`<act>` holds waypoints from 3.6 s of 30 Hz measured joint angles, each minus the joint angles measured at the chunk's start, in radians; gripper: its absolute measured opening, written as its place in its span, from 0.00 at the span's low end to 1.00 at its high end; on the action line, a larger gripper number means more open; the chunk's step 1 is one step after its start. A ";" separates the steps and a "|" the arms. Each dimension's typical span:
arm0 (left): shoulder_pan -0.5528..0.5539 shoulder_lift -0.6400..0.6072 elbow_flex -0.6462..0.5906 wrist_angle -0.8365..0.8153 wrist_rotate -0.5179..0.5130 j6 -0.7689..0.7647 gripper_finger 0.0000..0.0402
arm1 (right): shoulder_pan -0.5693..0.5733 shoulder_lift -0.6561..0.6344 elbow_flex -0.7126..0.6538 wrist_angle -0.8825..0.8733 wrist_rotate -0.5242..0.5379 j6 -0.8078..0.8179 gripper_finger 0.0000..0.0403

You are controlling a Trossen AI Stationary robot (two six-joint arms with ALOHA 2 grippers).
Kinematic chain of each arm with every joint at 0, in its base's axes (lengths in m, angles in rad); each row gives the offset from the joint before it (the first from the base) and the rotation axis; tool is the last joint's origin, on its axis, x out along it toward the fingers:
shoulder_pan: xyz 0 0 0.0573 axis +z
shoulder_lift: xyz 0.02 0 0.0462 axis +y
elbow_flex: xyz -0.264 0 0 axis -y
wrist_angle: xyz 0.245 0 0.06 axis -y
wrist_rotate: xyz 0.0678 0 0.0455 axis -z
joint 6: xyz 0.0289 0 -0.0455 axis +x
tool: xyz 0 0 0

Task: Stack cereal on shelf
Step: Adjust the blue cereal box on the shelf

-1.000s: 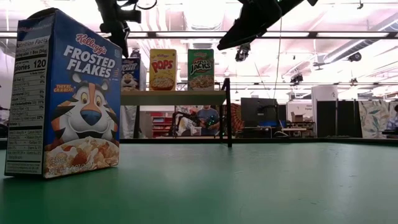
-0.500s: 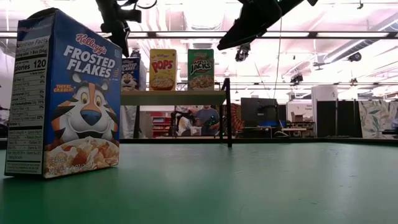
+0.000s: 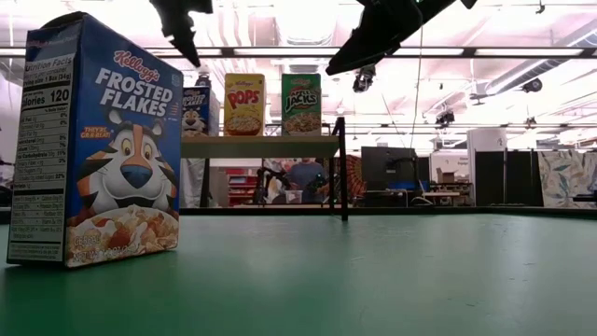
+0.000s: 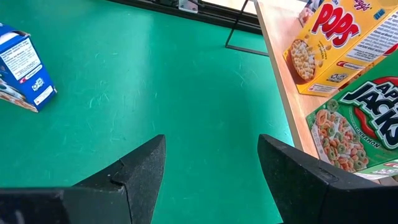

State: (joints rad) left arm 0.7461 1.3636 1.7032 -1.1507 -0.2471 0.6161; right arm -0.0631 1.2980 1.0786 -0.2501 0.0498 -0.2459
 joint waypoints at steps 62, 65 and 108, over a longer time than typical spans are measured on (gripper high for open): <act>0.229 0.098 -0.086 0.014 0.031 -0.080 0.00 | 0.000 0.000 0.000 -0.007 0.000 0.002 0.61; 0.229 0.097 -0.086 0.016 0.031 -0.080 0.00 | 0.000 0.000 0.000 -0.007 0.000 0.002 0.61; 0.228 0.021 -0.050 0.047 0.306 -0.109 0.00 | 0.000 0.000 0.000 -0.006 0.000 0.001 0.61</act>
State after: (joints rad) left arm 0.9742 1.3850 1.6535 -1.1040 0.0589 0.5072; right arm -0.0631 1.2977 1.0786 -0.2565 0.0494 -0.2453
